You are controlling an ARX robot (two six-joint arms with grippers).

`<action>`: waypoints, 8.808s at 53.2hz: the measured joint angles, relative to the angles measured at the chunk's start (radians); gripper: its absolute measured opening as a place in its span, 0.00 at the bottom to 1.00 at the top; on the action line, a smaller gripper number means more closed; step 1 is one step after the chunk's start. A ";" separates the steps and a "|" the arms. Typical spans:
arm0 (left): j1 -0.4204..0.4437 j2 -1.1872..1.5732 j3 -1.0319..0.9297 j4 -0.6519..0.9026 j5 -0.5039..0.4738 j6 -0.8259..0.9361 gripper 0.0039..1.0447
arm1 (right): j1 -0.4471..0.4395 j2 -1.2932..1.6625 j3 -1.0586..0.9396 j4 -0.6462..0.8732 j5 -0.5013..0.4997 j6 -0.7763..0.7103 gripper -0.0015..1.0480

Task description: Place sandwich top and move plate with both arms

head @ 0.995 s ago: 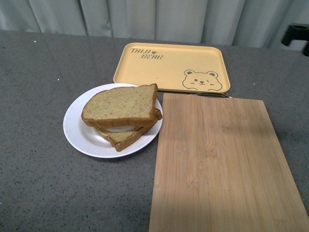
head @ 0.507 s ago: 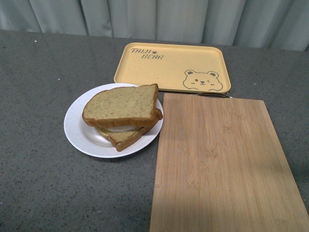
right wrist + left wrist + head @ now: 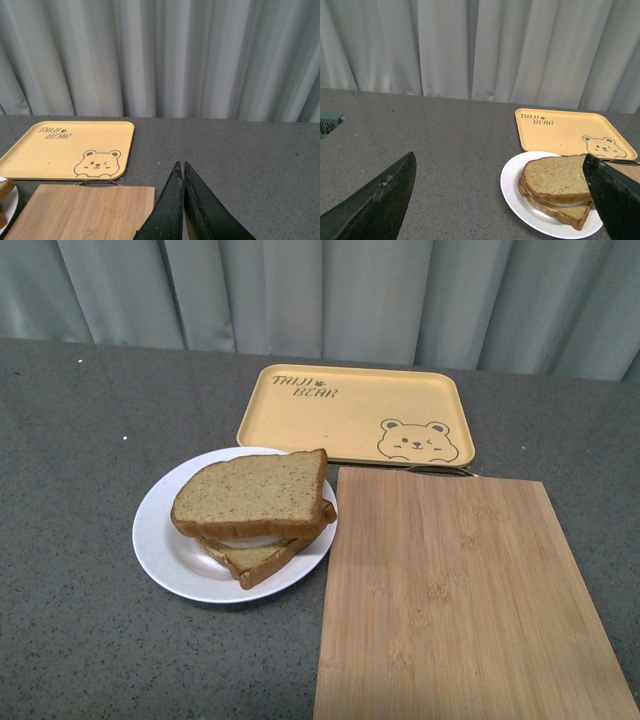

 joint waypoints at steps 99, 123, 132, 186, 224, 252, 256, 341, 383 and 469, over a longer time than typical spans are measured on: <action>0.000 0.000 0.000 0.000 0.000 0.000 0.94 | 0.000 -0.869 -0.026 -0.821 -0.006 -0.001 0.04; 0.026 0.289 0.085 -0.134 0.158 -0.226 0.94 | 0.000 -0.869 -0.026 -0.821 -0.007 -0.001 0.80; 0.013 0.745 0.148 0.146 0.172 -0.446 0.94 | 0.000 -0.869 -0.026 -0.821 -0.006 -0.001 0.90; -0.119 1.968 0.539 0.563 0.291 -0.885 0.83 | 0.000 -0.869 -0.026 -0.821 -0.006 -0.001 0.91; -0.098 2.037 0.634 0.609 0.435 -0.984 0.03 | 0.000 -0.869 -0.026 -0.821 -0.006 -0.001 0.91; -0.162 1.987 0.701 0.819 0.494 -1.281 0.03 | 0.000 -0.869 -0.026 -0.821 -0.006 -0.001 0.91; -0.184 2.028 0.774 0.795 0.468 -1.302 0.03 | 0.000 -0.869 -0.026 -0.821 -0.006 -0.001 0.91; -0.302 2.159 1.094 0.713 -0.054 -0.704 0.83 | 0.000 -0.869 -0.026 -0.821 -0.006 -0.001 0.91; -0.091 1.416 0.167 1.213 -0.094 -0.007 0.03 | 0.000 -0.869 -0.026 -0.821 -0.006 -0.001 0.91; 0.000 0.285 0.000 0.291 -0.002 -0.001 0.03 | 0.000 -0.869 -0.026 -0.821 -0.006 -0.001 0.91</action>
